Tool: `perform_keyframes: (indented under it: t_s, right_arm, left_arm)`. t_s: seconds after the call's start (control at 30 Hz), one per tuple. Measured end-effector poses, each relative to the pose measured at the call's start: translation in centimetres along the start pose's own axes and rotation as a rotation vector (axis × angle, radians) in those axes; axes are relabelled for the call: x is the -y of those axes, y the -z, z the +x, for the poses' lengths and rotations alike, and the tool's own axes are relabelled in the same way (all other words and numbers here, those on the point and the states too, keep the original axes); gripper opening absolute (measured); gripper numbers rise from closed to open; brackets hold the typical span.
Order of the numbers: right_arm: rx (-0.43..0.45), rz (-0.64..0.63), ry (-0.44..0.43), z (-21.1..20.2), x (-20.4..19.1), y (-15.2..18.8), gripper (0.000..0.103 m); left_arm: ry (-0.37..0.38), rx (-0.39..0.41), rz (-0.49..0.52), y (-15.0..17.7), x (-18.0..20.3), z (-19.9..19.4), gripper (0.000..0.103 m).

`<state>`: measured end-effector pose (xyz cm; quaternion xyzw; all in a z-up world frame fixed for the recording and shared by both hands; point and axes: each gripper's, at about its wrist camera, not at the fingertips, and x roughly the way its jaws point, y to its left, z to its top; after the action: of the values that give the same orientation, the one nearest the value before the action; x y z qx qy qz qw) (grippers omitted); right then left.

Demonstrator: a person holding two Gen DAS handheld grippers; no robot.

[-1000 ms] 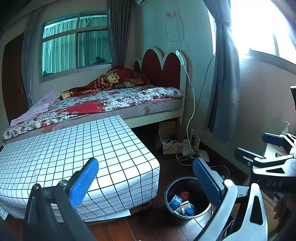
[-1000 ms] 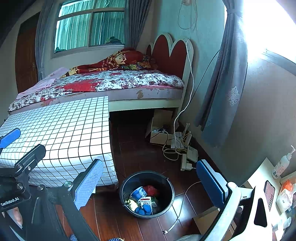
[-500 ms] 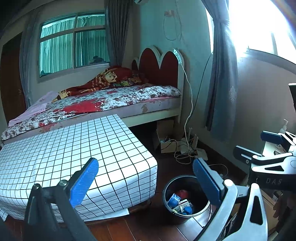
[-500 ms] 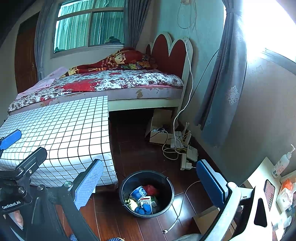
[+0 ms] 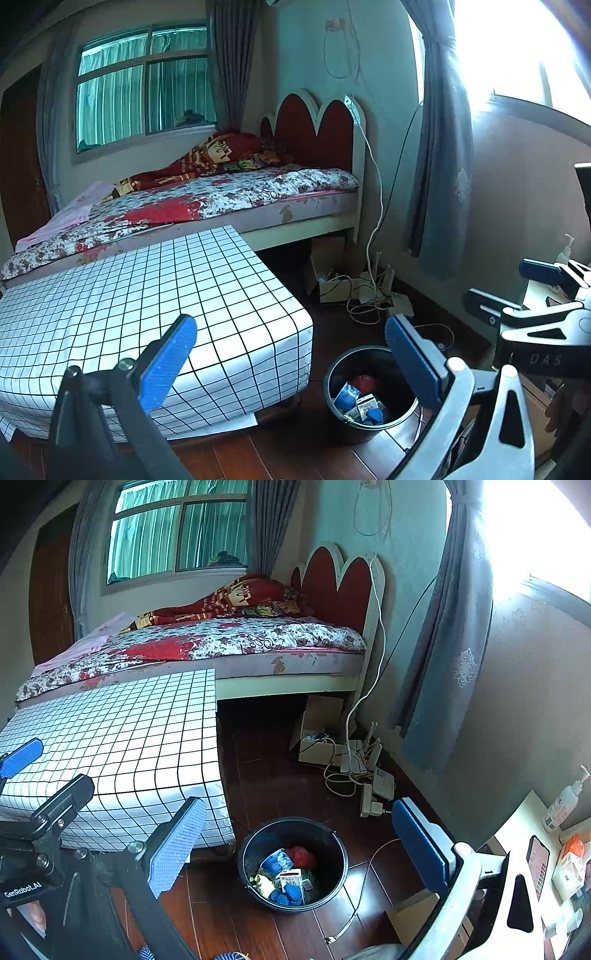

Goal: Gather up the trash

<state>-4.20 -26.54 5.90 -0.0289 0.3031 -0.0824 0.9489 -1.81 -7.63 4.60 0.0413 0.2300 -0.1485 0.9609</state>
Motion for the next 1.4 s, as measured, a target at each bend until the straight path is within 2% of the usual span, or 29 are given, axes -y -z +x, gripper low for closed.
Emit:
perform_keyframes:
  t_s: [1.4]
  right_arm:
    - [-0.018, -0.006, 0.013, 0.48, -0.22, 0.69, 0.102]
  left_arm:
    - [0.049, 0.007, 0.041, 0.12, 0.14, 0.34, 0.102]
